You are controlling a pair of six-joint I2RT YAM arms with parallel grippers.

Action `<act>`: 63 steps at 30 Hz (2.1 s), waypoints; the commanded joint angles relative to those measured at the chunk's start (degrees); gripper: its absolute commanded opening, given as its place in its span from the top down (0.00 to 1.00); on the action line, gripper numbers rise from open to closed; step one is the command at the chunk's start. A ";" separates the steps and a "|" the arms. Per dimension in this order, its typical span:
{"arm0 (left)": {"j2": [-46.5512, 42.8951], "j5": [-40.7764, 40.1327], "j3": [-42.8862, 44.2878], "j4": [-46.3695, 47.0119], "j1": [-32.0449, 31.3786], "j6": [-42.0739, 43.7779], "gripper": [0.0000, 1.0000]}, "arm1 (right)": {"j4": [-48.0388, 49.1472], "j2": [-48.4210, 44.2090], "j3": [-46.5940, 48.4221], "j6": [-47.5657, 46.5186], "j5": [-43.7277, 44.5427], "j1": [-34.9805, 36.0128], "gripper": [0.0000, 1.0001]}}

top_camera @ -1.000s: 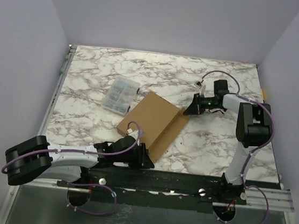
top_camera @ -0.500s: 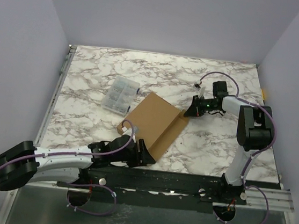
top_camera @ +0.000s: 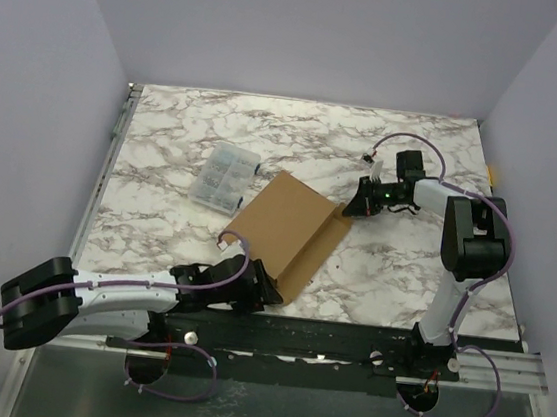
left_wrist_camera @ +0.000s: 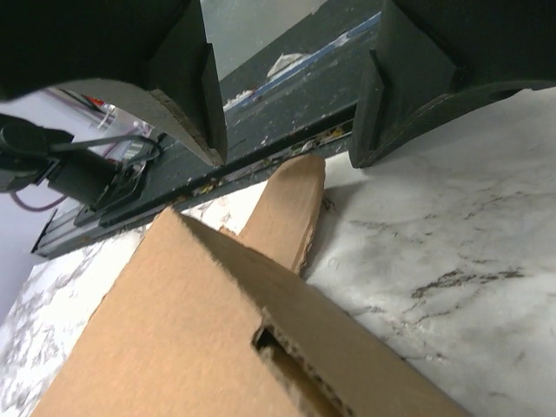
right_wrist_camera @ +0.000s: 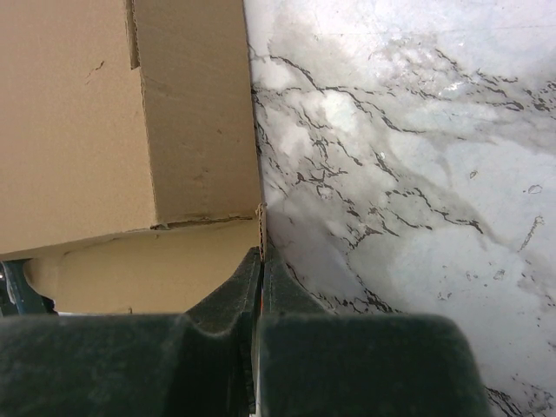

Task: Fold the paper box
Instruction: Close the paper box at the center of the board.

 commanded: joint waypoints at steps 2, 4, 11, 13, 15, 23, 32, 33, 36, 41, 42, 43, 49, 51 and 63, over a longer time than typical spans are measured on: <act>1.48 -5.38 2.10 2.78 -0.74 -4.63 0.35 | 1.11 -0.82 -0.56 0.48 0.69 0.26 0.99; 1.38 -5.65 2.67 2.81 -0.77 -4.57 0.35 | 1.10 -0.74 -0.64 0.46 0.64 0.26 0.99; 1.00 -6.73 2.77 6.49 -0.85 -4.64 0.36 | 1.01 -0.38 -0.51 0.38 0.29 0.23 0.99; 1.34 -6.79 2.97 7.42 -0.85 -4.66 0.36 | 1.01 -0.24 -0.56 0.37 0.17 0.26 0.99; 1.93 -7.17 3.18 7.69 -0.83 -4.70 0.36 | 0.80 0.02 -0.47 0.42 -0.08 0.20 0.99; 3.08 -8.24 3.58 10.84 -0.92 -5.72 0.36 | 0.57 -0.14 -1.08 -0.20 -0.62 0.24 0.99; 5.29 -7.93 3.96 13.32 -0.94 -6.39 0.36 | 0.36 -0.03 -1.07 -0.26 -1.07 0.44 0.99; 5.45 -8.08 3.79 13.68 -0.94 -6.82 0.36 | 0.27 -0.03 -1.08 -0.39 -1.11 0.43 1.00; 5.66 -9.04 3.61 14.39 -0.94 -8.34 0.36 | 0.22 -0.12 -1.26 -0.64 -1.28 0.52 0.99; 3.78 -12.13 2.01 14.36 -0.94 -12.22 0.36 | 0.09 -0.21 -1.25 -0.80 -1.29 0.60 0.98; 3.12 -12.85 1.57 14.33 -0.94 -12.99 0.36 | 0.13 -0.29 -1.28 -0.78 -1.23 0.57 0.97; 2.27 -13.47 1.08 14.18 -0.94 -13.72 0.36 | 0.13 -0.31 -1.33 -0.72 -1.26 0.61 0.97; -0.69 -14.88 -1.02 13.08 -1.02 -16.58 0.39 | 0.15 -0.55 -1.51 -0.96 -1.23 0.61 0.95; -1.70 -15.13 -1.55 12.28 -1.09 -16.98 0.40 | 0.13 -0.71 -1.52 -1.03 -1.21 0.61 0.95; -3.66 -17.08 -4.34 10.34 -1.12 -18.99 0.40 | -0.67 -0.71 -1.42 -1.68 -1.50 0.57 0.86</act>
